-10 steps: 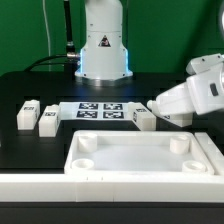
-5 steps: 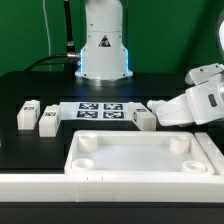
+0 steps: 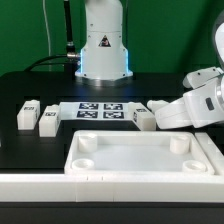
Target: Assemble desk
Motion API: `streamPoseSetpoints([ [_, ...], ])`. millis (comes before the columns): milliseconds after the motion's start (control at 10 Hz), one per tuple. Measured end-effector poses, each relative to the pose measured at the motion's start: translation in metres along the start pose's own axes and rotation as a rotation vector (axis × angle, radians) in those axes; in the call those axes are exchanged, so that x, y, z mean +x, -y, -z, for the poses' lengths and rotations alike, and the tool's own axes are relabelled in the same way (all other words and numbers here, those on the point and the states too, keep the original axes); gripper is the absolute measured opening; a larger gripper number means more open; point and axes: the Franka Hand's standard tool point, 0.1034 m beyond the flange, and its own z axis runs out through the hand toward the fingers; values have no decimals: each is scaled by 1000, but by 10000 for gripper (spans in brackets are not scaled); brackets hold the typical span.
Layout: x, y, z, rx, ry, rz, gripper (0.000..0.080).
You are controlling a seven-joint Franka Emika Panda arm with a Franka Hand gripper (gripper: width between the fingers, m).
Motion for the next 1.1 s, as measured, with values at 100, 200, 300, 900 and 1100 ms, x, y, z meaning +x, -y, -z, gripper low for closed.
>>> streamPoseSetpoints([
  [100, 0, 0, 0, 0, 0, 0, 288],
  [200, 0, 0, 0, 0, 0, 2, 288],
  [300, 0, 0, 0, 0, 0, 2, 288],
  [900, -51, -6, 40, 96, 2, 24, 288],
  [1100, -62, -19, 42, 121, -7, 32, 290],
])
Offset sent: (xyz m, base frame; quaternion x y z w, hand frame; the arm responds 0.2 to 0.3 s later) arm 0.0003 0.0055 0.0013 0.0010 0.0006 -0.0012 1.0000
